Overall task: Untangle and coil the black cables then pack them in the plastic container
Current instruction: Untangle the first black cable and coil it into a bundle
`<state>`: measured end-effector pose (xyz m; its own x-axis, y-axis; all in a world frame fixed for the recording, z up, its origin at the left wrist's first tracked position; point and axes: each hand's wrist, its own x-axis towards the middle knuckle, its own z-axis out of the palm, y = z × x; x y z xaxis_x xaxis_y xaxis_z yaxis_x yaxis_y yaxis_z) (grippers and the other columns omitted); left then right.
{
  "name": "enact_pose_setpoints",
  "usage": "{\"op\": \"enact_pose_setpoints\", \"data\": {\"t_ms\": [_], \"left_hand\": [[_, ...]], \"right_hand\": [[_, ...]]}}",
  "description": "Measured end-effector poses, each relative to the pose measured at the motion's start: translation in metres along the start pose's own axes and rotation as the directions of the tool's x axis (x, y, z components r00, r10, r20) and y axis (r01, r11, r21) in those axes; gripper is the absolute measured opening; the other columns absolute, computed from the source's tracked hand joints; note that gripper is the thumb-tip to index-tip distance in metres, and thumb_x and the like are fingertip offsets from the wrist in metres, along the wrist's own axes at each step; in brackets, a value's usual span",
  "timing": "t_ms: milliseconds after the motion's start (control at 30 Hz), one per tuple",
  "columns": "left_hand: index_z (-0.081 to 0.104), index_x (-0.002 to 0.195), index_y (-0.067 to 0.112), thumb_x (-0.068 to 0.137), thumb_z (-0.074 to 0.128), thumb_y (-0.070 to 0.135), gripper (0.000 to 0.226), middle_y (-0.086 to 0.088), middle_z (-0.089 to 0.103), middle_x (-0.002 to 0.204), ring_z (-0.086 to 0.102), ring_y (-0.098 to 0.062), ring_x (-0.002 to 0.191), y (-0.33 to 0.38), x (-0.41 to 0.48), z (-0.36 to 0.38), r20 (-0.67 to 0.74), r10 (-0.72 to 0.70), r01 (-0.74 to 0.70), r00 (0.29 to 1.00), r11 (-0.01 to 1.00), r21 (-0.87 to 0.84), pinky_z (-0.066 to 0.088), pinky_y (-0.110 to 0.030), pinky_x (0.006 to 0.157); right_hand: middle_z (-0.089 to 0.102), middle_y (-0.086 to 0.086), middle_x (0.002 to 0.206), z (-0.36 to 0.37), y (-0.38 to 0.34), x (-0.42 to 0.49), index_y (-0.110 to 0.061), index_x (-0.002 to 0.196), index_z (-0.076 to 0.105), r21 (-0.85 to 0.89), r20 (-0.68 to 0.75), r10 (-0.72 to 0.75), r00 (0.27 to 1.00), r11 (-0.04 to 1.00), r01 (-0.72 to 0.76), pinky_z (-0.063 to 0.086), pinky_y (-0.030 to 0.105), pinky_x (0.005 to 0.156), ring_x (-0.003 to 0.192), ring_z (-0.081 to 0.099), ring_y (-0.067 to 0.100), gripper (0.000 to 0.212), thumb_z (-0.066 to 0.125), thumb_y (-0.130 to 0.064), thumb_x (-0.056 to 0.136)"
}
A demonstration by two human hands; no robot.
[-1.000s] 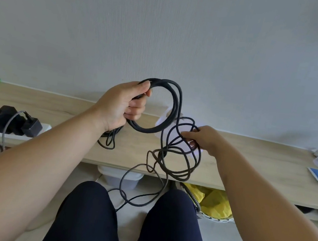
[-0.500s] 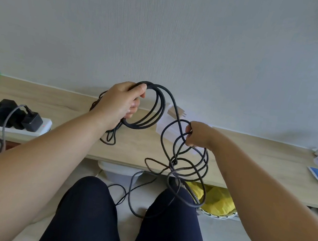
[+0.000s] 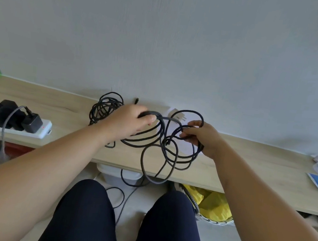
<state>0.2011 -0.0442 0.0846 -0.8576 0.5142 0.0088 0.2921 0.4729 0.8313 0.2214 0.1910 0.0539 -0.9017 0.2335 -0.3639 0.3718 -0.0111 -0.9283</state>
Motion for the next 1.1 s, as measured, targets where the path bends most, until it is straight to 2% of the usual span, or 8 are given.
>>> {"op": "enact_pose_setpoints", "data": {"t_ms": [100, 200, 333, 500, 633, 800, 1000, 1100], "left_hand": [[0.061, 0.087, 0.008, 0.097, 0.048, 0.03, 0.028, 0.004, 0.045, 0.057, 0.043, -0.009, 0.048, -0.001, 0.001, 0.004, -0.033, 0.011, -0.007, 0.999, 0.995, 0.097, 0.036, -0.026, 0.056], [0.062, 0.089, 0.006, 0.097, 0.047, 0.032, 0.031, -0.001, 0.05, 0.063, 0.047, -0.015, 0.058, -0.005, 0.004, 0.001, -0.08, -0.007, 0.021, 0.997, 0.985, 0.169, 0.038, -0.03, 0.062], [0.062, 0.087, 0.008, 0.097, 0.048, 0.031, 0.028, 0.003, 0.051, 0.063, 0.047, -0.011, 0.055, -0.012, 0.006, 0.0, -0.103, -0.023, 0.044, 0.994, 0.977, 0.209, 0.037, -0.028, 0.058], [0.062, 0.087, 0.007, 0.096, 0.05, 0.03, 0.027, 0.002, 0.051, 0.063, 0.045, -0.012, 0.055, -0.017, 0.005, -0.006, -0.103, -0.035, 0.049, 0.994, 0.99, 0.132, 0.038, -0.03, 0.062], [0.06, 0.082, 0.009, 0.096, 0.051, 0.03, 0.027, 0.001, 0.048, 0.06, 0.042, -0.011, 0.051, -0.012, 0.006, -0.01, -0.094, -0.006, 0.019, 0.996, 0.991, 0.136, 0.035, -0.03, 0.058], [0.064, 0.088, 0.01, 0.096, 0.051, 0.031, 0.025, 0.003, 0.048, 0.06, 0.044, -0.012, 0.054, -0.007, 0.001, -0.004, -0.018, 0.021, -0.017, 1.0, 0.977, 0.212, 0.033, -0.028, 0.057], [0.065, 0.092, 0.009, 0.097, 0.049, 0.034, 0.031, 0.0, 0.055, 0.068, 0.054, -0.017, 0.066, 0.007, 0.001, 0.008, 0.111, 0.035, -0.069, 0.993, 0.942, 0.327, 0.04, -0.031, 0.064], [0.065, 0.096, 0.016, 0.097, 0.048, 0.034, 0.025, 0.0, 0.063, 0.077, 0.06, -0.019, 0.077, 0.007, 0.005, 0.008, 0.127, 0.016, -0.053, 0.992, 0.953, 0.298, 0.045, -0.033, 0.074]], "right_hand": [[0.07, 0.01, 0.078, 0.0, -0.005, -0.005, -0.014, 0.093, 0.051, 0.061, 0.049, -0.021, 0.999, 0.998, 0.018, 0.054, 0.027, 0.068, 0.07, 0.068, 0.019, 0.022, 0.06, 0.004, 0.084], [0.071, 0.004, 0.076, 0.0, -0.008, -0.011, -0.013, 0.094, 0.053, 0.018, 0.058, -0.034, 0.998, 0.999, 0.033, 0.041, 0.025, 0.062, 0.06, 0.064, 0.017, 0.004, 0.053, -0.011, 0.09], [0.072, 0.013, 0.092, 0.002, -0.011, -0.015, -0.012, 0.092, 0.054, 0.265, 0.103, -0.051, 0.993, 0.964, 0.023, 0.038, 0.025, 0.052, 0.046, 0.051, 0.017, 0.027, 0.033, -0.028, 0.099], [0.062, 0.018, 0.123, -0.003, -0.008, -0.017, -0.012, 0.102, 0.054, 0.429, 0.321, -0.071, 0.944, 0.9, -0.078, 0.041, 0.036, 0.069, 0.073, 0.063, 0.028, 0.038, 0.024, -0.034, 0.092], [0.07, 0.01, 0.111, 0.001, -0.006, -0.019, -0.008, 0.101, 0.058, 0.369, 0.227, -0.019, 0.974, 0.927, -0.068, 0.046, 0.035, 0.071, 0.078, 0.067, 0.024, 0.031, 0.028, -0.015, 0.097], [0.072, 0.005, 0.1, 0.005, -0.005, -0.019, -0.002, 0.105, 0.064, -0.05, 0.14, -0.154, 0.978, 0.986, 0.162, 0.053, 0.024, 0.07, 0.076, 0.068, 0.015, 0.016, 0.054, -0.001, 0.092], [0.071, 0.006, 0.087, 0.021, -0.013, -0.025, -0.005, 0.097, 0.061, 0.352, 0.3, -0.253, 0.92, 0.926, 0.139, 0.057, 0.025, 0.068, 0.07, 0.068, 0.016, 0.019, 0.053, 0.006, 0.084], [0.073, 0.007, 0.087, 0.032, -0.018, -0.031, -0.008, 0.088, 0.061, 0.135, 0.245, -0.313, 0.918, 0.948, 0.288, 0.057, 0.025, 0.068, 0.07, 0.067, 0.016, 0.023, 0.057, 0.014, 0.082]]}}
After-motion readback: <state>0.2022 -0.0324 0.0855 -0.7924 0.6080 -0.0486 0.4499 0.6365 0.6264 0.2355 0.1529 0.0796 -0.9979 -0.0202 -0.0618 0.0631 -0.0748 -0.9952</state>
